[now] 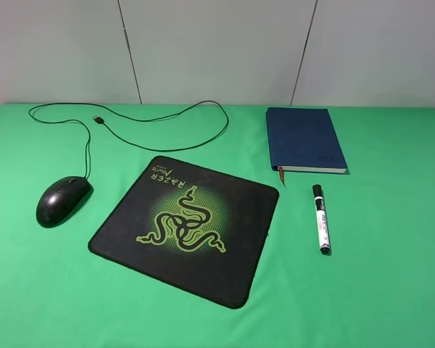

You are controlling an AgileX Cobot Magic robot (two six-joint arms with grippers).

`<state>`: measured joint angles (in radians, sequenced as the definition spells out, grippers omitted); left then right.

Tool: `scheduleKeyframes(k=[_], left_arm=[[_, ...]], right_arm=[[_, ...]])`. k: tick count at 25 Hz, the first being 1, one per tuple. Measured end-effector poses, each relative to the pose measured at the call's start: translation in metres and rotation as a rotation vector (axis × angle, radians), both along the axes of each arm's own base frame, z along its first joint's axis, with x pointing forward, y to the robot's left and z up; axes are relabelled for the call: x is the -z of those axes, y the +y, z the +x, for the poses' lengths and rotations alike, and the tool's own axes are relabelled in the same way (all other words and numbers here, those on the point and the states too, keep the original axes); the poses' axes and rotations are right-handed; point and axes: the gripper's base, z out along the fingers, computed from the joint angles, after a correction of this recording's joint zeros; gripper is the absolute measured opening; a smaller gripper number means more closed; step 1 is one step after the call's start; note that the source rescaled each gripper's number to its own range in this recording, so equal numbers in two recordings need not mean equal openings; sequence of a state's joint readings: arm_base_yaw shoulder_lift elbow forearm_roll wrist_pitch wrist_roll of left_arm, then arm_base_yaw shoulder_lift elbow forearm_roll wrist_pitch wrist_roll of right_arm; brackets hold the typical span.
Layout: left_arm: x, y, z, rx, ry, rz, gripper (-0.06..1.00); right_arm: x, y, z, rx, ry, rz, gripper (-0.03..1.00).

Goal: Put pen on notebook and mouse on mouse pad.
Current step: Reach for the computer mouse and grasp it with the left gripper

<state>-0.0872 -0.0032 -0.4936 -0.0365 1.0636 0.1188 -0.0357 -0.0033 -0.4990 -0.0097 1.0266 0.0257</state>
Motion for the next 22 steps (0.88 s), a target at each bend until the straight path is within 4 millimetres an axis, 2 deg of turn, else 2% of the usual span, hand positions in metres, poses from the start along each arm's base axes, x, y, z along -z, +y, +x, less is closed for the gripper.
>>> scheduleKeyframes(k=[22], left_arm=[[0.0,0.0,0.0,0.0,0.0,0.0,1.0]], right_arm=[[0.0,0.0,0.0,0.0,0.0,0.0,1.0]])
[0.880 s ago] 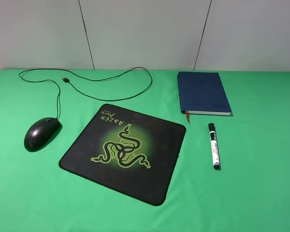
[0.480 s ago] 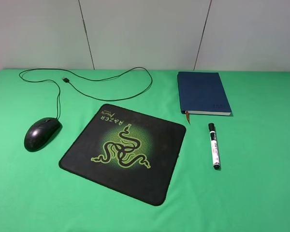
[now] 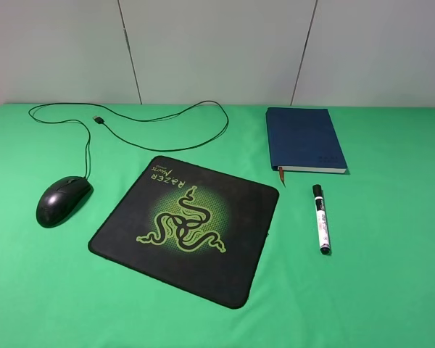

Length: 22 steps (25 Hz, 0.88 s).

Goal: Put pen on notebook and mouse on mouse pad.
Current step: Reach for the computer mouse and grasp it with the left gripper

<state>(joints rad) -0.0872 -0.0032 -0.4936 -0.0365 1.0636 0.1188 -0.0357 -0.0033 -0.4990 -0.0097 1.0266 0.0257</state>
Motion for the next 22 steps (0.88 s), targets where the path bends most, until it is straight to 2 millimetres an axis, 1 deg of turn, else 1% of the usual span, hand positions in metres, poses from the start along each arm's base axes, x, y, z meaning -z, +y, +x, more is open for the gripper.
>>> scheduleKeyframes(k=[4,8,10,12,16,19,22], left_arm=[[-0.003,0.0,0.001,0.0,0.009,0.001,1.0],[-0.022,-0.001,0.011,0.0,0.047,0.004,1.0],[-0.036,-0.002,0.021,0.0,0.082,0.008,0.99],[-0.048,-0.003,0.034,0.0,0.121,0.011,0.99],[-0.065,-0.006,0.068,0.0,0.228,0.021,0.99],[-0.068,-0.008,0.096,0.0,0.321,0.028,0.99],[-0.063,-0.011,0.125,-0.001,0.405,0.035,0.99]], right_arm=[[0.0,0.0,0.0,0.0,0.0,0.0,1.0],[0.0,0.0,0.0,0.0,0.0,0.0,1.0],[0.0,0.0,0.0,0.0,0.0,0.0,1.0],[0.0,0.0,0.0,0.0,0.0,0.0,1.0],[0.0,0.0,0.0,0.0,0.0,0.0,1.0],[0.0,0.0,0.0,0.0,0.0,0.0,1.0],[0.0,0.0,0.0,0.0,0.0,0.0,1.0]])
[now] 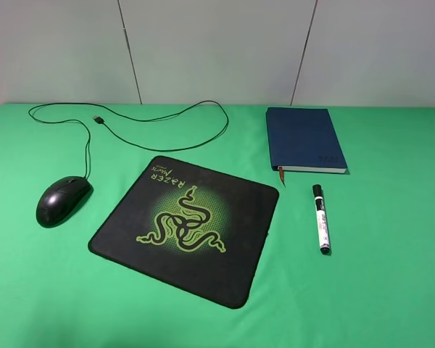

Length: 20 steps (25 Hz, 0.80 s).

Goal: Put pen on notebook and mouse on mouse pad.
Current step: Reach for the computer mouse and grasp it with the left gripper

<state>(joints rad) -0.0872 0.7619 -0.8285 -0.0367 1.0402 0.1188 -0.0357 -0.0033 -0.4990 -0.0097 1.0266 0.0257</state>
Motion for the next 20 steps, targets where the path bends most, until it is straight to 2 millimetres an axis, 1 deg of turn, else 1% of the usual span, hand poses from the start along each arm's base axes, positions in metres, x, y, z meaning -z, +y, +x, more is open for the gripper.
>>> scheduleKeyframes(k=[4,10,14,20], left_arm=[[0.015,-0.003,0.032,-0.001,0.098,0.008,1.0],[0.048,-0.006,0.074,-0.004,0.249,0.021,1.0],[0.069,-0.008,0.096,-0.006,0.304,0.027,1.0],[0.094,-0.01,0.118,-0.002,0.337,0.037,1.0]], right_arm=[[0.0,0.0,0.0,0.0,0.0,0.0,1.0],[0.0,0.0,0.0,0.0,0.0,0.0,1.0],[0.0,0.0,0.0,0.0,0.0,0.0,1.0],[0.0,0.0,0.0,0.0,0.0,0.0,1.0]])
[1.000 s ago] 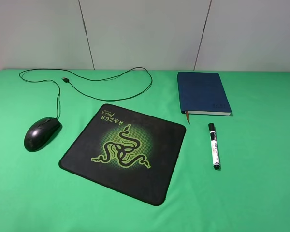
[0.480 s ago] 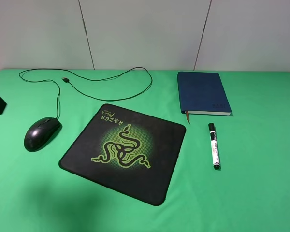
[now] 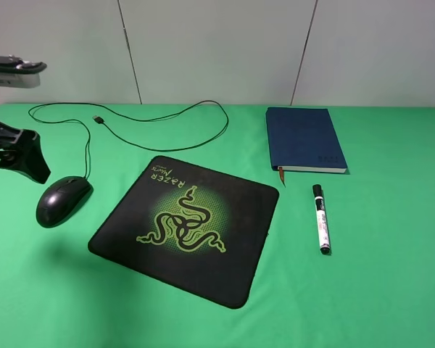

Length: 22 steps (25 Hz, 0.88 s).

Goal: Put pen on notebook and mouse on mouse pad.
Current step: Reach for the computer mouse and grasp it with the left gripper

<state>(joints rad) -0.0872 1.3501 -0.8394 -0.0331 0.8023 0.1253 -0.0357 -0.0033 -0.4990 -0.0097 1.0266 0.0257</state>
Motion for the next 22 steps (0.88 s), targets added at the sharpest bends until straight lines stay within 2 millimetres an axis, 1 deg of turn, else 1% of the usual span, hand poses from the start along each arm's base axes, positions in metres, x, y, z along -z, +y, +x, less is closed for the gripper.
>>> scheduleKeyframes(k=[9,11,20,22], left_arm=[[0.026,-0.003,0.039,0.012,0.064,0.009,1.0],[0.034,-0.004,0.046,0.013,0.08,0.011,1.0],[0.07,-0.003,0.064,0.03,0.117,0.042,1.0],[0.081,-0.004,0.068,0.031,0.124,0.043,1.0]], right_arm=[[0.0,0.0,0.0,0.0,0.0,0.0,1.0],[0.0,0.0,0.0,0.0,0.0,0.0,1.0],[0.0,0.0,0.0,0.0,0.0,0.0,1.0],[0.0,0.0,0.0,0.0,0.0,0.0,1.0]])
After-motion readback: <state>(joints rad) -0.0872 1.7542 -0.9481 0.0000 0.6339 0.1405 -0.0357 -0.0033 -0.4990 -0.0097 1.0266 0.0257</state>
